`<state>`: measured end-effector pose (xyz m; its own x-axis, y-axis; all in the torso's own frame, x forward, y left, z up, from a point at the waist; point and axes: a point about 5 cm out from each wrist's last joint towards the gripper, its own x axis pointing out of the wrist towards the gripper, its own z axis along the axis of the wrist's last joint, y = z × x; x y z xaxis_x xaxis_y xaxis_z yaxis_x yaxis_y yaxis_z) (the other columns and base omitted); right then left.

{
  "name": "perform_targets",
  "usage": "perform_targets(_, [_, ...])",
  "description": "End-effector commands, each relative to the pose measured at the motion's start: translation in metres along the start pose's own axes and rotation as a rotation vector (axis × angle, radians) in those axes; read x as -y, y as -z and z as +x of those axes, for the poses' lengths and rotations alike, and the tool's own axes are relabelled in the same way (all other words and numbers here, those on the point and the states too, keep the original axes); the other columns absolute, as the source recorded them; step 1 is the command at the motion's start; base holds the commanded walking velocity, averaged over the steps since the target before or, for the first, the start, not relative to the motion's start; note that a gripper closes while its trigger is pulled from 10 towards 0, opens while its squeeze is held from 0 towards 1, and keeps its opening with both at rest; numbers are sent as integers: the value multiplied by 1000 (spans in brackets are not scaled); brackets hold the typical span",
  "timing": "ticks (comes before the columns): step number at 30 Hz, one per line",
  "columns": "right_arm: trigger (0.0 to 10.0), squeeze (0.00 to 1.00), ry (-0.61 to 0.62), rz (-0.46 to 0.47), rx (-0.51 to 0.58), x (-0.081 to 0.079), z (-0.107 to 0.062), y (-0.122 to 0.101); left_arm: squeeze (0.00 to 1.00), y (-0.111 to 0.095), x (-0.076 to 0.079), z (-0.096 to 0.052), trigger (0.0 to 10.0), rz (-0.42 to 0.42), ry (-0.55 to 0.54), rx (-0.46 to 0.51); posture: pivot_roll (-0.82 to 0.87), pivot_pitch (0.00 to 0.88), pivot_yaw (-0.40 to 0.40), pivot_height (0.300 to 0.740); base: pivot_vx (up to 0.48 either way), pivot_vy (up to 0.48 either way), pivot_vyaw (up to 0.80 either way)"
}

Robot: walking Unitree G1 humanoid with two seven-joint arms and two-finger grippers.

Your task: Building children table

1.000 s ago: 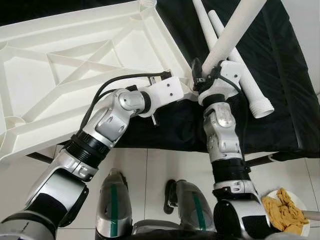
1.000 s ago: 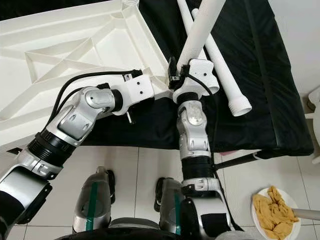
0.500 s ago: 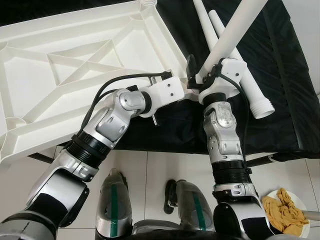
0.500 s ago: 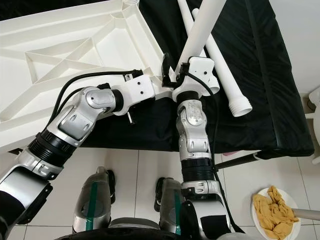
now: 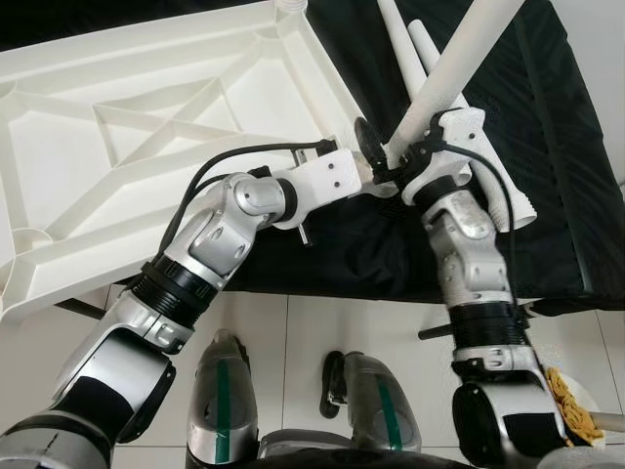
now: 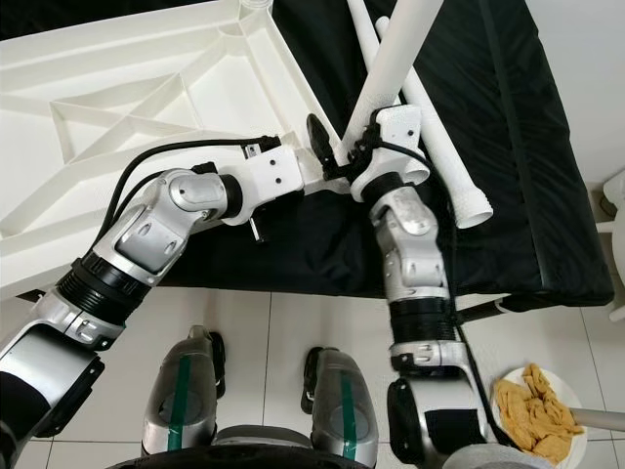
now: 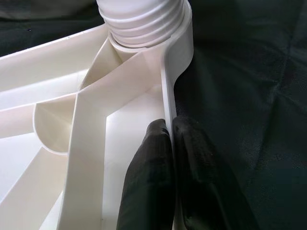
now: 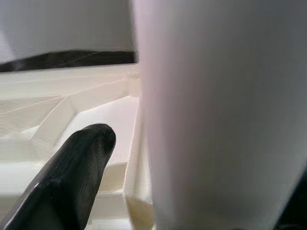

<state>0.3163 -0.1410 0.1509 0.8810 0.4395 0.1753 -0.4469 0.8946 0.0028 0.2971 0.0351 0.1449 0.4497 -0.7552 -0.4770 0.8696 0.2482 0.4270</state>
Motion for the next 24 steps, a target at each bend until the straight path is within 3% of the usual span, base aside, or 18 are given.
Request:
perform_targets(1, [10000, 0, -57, -2, -21, 3, 1, 2, 0, -1, 1, 4, 10000, 35, -5, -11, 50, 48, -74, 740, 0, 0, 0])
perform_targets(3, [10000, 0, -129, -29, -36, 11, 2, -1, 0, -1, 1, 4, 10000, 22, 1, -9, 49, 43, -72, 740, 0, 0, 0])
perform_targets(9, [10000, 0, -191, -76, -76, 24, 6, -1, 0, -1, 1, 3, 10000, 31, 4, -10, 56, 32, -70, 740, 0, 0, 0])
perform_targets(16, [10000, 0, -189, -97, -109, 39, 11, 1, 0, -1, 1, 3, 10000, 38, 3, -12, 64, 25, -65, 740, 0, 0, 0])
perform_targets(24, [10000, 0, -211, -90, -114, 43, 12, 3, 0, 0, 2, 2, 10000, 46, 10, -14, 65, 18, -58, 740, 0, 0, 0])
